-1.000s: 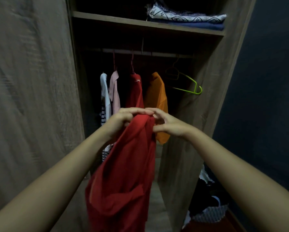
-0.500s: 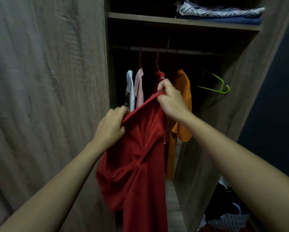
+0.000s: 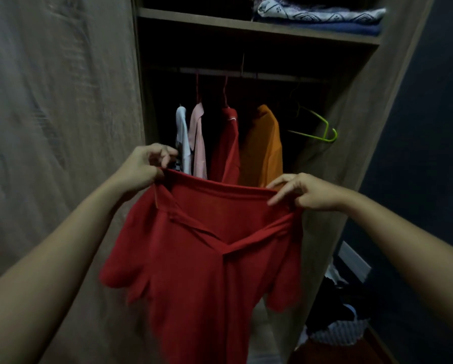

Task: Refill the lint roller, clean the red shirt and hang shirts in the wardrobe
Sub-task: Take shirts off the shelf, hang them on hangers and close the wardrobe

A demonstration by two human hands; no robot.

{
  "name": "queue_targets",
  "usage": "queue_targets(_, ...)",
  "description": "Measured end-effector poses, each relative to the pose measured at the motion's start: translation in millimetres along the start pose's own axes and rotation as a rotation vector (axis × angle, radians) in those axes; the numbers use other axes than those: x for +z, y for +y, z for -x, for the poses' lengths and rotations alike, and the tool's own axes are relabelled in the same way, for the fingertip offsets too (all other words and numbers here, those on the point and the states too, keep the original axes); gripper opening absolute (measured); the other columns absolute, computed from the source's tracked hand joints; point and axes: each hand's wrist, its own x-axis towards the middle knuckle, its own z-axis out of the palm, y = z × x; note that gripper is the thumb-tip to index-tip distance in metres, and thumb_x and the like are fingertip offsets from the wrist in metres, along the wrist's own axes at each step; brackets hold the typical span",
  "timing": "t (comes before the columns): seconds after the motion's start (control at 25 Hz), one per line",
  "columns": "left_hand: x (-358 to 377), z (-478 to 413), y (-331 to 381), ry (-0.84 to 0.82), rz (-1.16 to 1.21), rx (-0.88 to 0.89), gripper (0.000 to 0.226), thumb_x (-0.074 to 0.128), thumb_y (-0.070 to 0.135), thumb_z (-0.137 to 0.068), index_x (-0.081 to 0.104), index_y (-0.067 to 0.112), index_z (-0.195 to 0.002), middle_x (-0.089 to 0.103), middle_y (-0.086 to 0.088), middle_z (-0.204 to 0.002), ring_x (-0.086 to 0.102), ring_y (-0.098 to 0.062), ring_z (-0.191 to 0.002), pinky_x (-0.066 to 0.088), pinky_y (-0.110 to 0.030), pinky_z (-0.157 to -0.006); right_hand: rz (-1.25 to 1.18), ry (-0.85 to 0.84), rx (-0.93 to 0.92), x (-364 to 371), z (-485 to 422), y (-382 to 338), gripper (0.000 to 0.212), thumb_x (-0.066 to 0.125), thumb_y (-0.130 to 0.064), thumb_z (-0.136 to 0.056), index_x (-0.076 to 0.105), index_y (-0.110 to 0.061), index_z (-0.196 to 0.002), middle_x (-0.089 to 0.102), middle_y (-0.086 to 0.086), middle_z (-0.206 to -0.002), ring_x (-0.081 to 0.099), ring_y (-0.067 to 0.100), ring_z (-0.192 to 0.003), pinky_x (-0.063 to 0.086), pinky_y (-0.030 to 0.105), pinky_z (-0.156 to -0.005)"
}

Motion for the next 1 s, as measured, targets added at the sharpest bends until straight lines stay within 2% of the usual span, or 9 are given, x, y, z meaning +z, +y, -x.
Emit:
queue_targets(0.08,13,-11,-2,0.012,-0.092,0.135,0.056,0.042,-0.027,-0.059,0.065,0.024,-0.051,0.055,0.002,-0.104,0.057,0.002,-0.093,0.045,-0.01,-0.081,0.048,0.054,0.081,-16,-2,11,0.065,0.043,0.021,-0.07,0.063,-0.017,-0.118,0.052,-0.003,-0.124,0.052,0.011,-0.112,0.05,0.014,-0.083)
queue_targets(0.24,51,-34,-20,-0.313,-0.628,0.35,0.064,0.047,-0.017,-0.056,0.074,0.021,-0.1,0.063,-0.006,-0.117,0.059,-0.019,-0.108,0.044,-0.027,-0.096,0.189,0.239,0.245,-34,-9,45,0.053,0.053,0.009,-0.077,0.063,-0.02,-0.12,0.063,0.001,-0.12,0.056,0.007,-0.1,0.042,0.014,-0.081)
queue_targets(0.4,71,-69,-5,-0.208,-0.547,0.304,0.059,0.048,-0.019,-0.061,0.072,0.014,-0.104,0.068,-0.005,-0.111,0.061,-0.017,-0.107,0.042,-0.023,-0.094,0.325,0.175,0.289,-41,-8,66,0.052,0.043,0.011,-0.075,0.07,-0.021,-0.106,0.064,0.001,-0.108,0.056,0.01,-0.092,0.043,0.018,-0.078)
queue_targets(0.52,99,-85,13,-0.454,-0.479,0.207,0.045,0.057,-0.007,-0.077,0.071,0.026,-0.104,0.068,0.006,-0.111,0.059,0.005,-0.099,0.043,-0.01,-0.084,0.46,0.193,0.311,-69,-16,92,0.054,0.043,0.008,-0.073,0.064,-0.018,-0.115,0.06,0.007,-0.117,0.056,0.022,-0.105,0.045,0.027,-0.088)
queue_targets(0.6,123,-97,30,-0.593,-0.371,0.232,0.03,0.064,0.013,-0.085,0.066,0.029,-0.111,0.064,0.013,-0.114,0.058,0.004,-0.105,0.044,-0.01,-0.089,0.589,0.204,0.322,-87,-23,116,0.052,0.046,0.005,-0.074,0.058,-0.012,-0.122,0.052,0.01,-0.128,0.049,0.028,-0.12,0.041,0.037,-0.101)
queue_targets(0.72,171,-130,55,-0.504,-0.107,0.301,0.033,0.064,0.028,-0.086,0.061,0.024,-0.119,0.066,0.009,-0.114,0.06,-0.001,-0.106,0.045,-0.016,-0.093,0.809,0.227,0.375,-105,-35,143,0.047,0.048,-0.004,-0.077,0.052,-0.005,-0.124,0.048,0.012,-0.133,0.05,0.032,-0.119,0.042,0.039,-0.1)
queue_targets(0.8,214,-166,67,-0.382,0.0,0.258,0.04,0.066,0.028,-0.083,0.059,0.02,-0.121,0.068,0.001,-0.111,0.062,-0.009,-0.105,0.046,-0.025,-0.095,1.029,0.217,0.413,-116,-41,160,0.046,0.047,-0.012,-0.081,0.047,-0.006,-0.127,0.049,0.012,-0.133,0.05,0.031,-0.12,0.031,0.041,-0.108)
queue_targets(0.92,287,-235,71,-0.193,0.195,-0.02,0.053,0.061,0.04,-0.073,0.061,0.015,-0.12,0.07,-0.004,-0.101,0.064,-0.018,-0.101,0.048,-0.032,-0.092,1.219,0.203,0.427,-133,-44,186,0.043,0.044,-0.022,-0.084,0.048,-0.007,-0.124,0.053,0.012,-0.13,0.048,0.026,-0.123,0.019,0.038,-0.114)
queue_targets(1.0,328,-282,65,-0.106,0.411,-0.245,0.05,0.059,0.042,-0.069,0.065,0.008,-0.106,0.068,-0.008,-0.085,0.064,-0.025,-0.092,0.046,-0.03,-0.082,1.295,0.197,0.399,-139,-45,204,0.046,0.042,-0.028,-0.085,0.048,-0.007,-0.125,0.051,0.014,-0.133,0.044,0.027,-0.128,0.019,0.037,-0.113)
